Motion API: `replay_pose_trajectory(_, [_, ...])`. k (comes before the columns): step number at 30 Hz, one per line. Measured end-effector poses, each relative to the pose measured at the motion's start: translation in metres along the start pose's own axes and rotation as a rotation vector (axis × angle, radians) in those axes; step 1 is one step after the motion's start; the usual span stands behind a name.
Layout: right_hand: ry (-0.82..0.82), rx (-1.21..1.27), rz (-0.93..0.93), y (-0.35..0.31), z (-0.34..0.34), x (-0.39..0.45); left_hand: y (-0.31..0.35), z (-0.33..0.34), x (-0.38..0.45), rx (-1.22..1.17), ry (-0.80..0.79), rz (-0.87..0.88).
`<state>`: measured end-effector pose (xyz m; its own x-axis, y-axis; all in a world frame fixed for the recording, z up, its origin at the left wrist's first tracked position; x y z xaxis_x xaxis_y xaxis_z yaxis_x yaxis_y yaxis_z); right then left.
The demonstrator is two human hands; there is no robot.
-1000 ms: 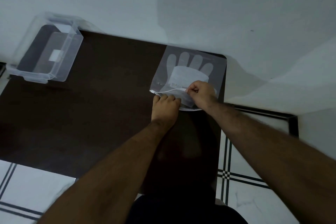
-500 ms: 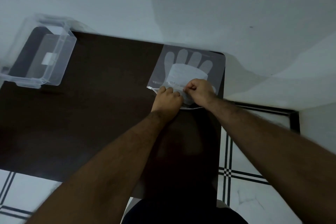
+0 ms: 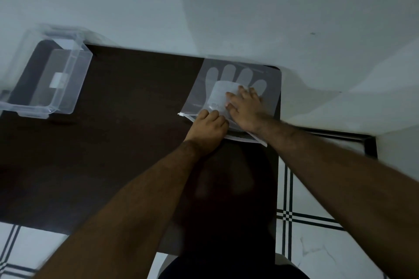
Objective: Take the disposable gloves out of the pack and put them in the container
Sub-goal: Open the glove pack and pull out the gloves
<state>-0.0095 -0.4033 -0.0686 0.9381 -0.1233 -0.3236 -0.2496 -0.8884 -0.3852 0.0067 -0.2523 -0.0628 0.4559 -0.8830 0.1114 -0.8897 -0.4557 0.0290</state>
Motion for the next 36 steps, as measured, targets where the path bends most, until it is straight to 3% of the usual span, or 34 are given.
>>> replay_pose_trajectory(3, [-0.143,-0.042,0.007,0.001,0.008,0.008,0.003,-0.004,-0.007,-0.03,0.021,0.026])
replay_pose_trajectory(23, [-0.116,-0.209,-0.088,0.013,0.009,0.03,0.043,-0.008,-0.152,-0.178,0.026,-0.105])
replay_pose_trajectory(29, [0.06,-0.205,-0.117,-0.025,0.015,0.005,0.06,-0.017,-0.208,-0.197,-0.018,-0.15])
replay_pose_trajectory(36, [0.267,-0.191,-0.273,-0.101,0.062,-0.097,0.059,-0.022,-0.258,-0.165,-0.031,-0.128])
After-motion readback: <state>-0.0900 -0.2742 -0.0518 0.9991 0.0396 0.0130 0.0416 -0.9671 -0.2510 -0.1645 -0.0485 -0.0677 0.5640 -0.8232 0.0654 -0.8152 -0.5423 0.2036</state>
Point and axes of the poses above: each hand's wrist, its own x-axis towards the middle knuckle, its own z-axis out of the palm, y = z × x, the point moved 5 cm from there along x, towards the middle knuckle, and after that the axes turned 12 degrees about -z, right-handed, at the moved point
